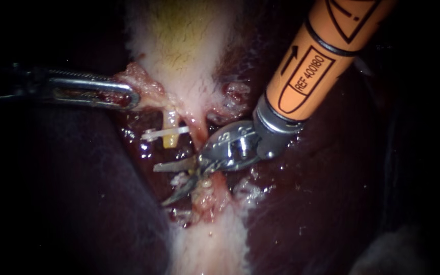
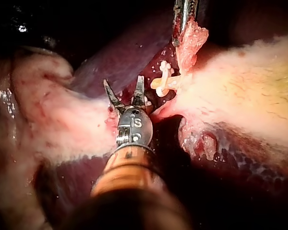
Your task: Go back from the cut left tube
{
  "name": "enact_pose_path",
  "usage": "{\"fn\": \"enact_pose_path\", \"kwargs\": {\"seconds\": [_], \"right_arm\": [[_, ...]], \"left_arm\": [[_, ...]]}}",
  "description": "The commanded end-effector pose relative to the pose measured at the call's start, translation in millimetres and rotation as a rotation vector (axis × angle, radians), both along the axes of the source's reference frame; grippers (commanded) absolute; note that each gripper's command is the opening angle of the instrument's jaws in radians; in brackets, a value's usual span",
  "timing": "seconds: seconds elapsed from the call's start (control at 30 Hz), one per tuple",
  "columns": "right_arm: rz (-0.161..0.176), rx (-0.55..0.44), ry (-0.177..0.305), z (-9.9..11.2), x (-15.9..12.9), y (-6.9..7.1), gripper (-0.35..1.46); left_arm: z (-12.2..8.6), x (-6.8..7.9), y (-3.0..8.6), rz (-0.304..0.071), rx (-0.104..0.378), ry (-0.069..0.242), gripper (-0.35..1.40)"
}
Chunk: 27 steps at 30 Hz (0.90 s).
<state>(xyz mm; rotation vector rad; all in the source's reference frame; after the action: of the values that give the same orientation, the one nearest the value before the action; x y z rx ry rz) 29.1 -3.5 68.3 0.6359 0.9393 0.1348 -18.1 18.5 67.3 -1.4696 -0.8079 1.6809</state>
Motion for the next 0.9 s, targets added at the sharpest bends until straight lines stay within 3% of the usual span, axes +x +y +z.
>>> {"fn": "enact_pose_path", "kwargs": {"seconds": [0.03,0.07,0.13,0.27,0.43,0.5,0.67,0.9], "right_arm": [[0.062,-0.039,-0.017,-0.5,-0.4,-0.1,1.4],[0.111,-0.063,-0.033,-0.9,-0.7,-0.3,1.43],[0.167,-0.064,-0.063,-2.0,-1.6,-0.3,1.43],[0.222,-0.125,-0.089,-4.3,-4.4,0.9,1.43],[0.26,-0.175,-0.115,-6.2,-8.8,2.8,1.43],[0.267,-0.184,-0.123,-6.7,-10.4,3.3,1.43],[0.244,-0.192,-0.116,-7.4,-14.2,3.5,1.43],[0.241,-0.199,-0.116,-7.6,-16.3,3.5,1.43]], "left_arm": [[0.0,0.0,0.0,0.001,0.0,-0.001,-0.35],[0.0,0.0,0.0,0.001,0.0,-0.001,-0.35],[0.1,0.0,0.1,0.001,0.0,-0.001,-0.35],[0.3,0.2,0.2,0.002,0.0,-0.002,-0.35],[0.4,0.3,0.3,0.003,0.0,-0.002,-0.35],[0.4,0.3,0.2,0.003,0.0,-0.002,-0.35],[0.4,0.3,0.3,0.003,0.0,-0.002,-0.35],[0.4,0.3,0.3,0.003,0.0,-0.002,-0.35]]}}
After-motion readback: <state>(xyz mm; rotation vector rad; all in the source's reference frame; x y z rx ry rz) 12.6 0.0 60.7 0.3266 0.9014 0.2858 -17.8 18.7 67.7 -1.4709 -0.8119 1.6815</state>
